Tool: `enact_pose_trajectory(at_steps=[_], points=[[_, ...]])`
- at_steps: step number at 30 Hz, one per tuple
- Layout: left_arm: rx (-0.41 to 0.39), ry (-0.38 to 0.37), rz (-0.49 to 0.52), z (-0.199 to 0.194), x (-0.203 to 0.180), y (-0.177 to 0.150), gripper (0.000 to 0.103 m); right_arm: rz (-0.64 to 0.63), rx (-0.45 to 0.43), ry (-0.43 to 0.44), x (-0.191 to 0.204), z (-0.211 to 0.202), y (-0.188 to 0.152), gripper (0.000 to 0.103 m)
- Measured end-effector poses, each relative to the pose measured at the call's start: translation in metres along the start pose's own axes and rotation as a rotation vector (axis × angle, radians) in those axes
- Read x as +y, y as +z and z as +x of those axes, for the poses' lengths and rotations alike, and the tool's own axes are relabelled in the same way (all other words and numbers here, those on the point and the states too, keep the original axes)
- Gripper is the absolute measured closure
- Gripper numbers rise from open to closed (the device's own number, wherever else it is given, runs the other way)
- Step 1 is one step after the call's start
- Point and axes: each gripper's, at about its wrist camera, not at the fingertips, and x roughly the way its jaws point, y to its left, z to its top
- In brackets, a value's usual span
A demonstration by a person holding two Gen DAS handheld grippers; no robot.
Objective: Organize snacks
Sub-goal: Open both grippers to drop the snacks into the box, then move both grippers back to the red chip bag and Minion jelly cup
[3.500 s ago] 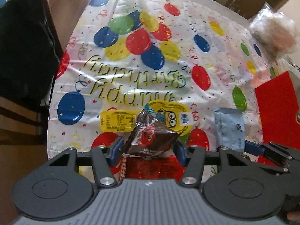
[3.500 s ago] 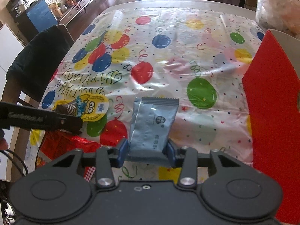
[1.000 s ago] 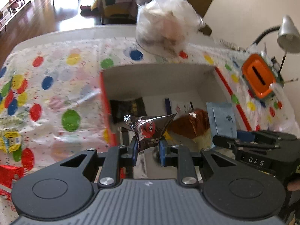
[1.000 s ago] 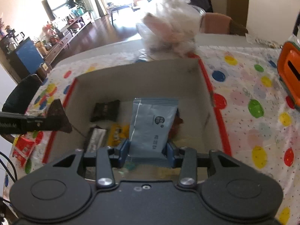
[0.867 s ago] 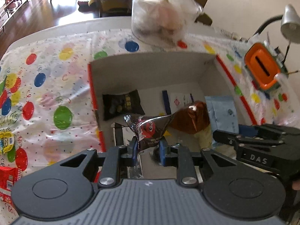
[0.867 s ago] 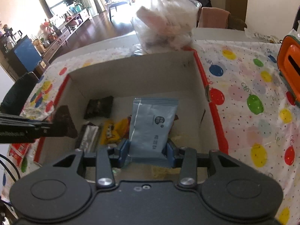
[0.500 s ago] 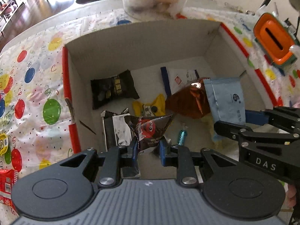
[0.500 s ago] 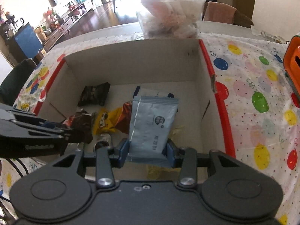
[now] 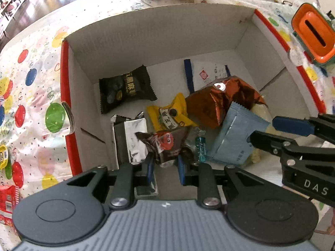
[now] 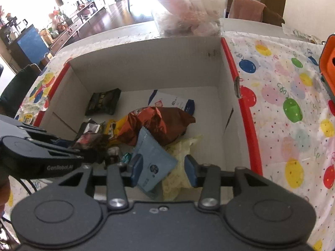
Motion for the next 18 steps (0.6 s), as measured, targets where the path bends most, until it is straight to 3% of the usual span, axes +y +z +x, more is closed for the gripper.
enact_pose_trajectory(at_steps=[18], points=[[-0.182, -0.065, -0.055, -0.067, 0.008, -0.03, 0.075, -0.001, -0.075, 0.091, 0.011, -0.05, -0.005, 0.046]])
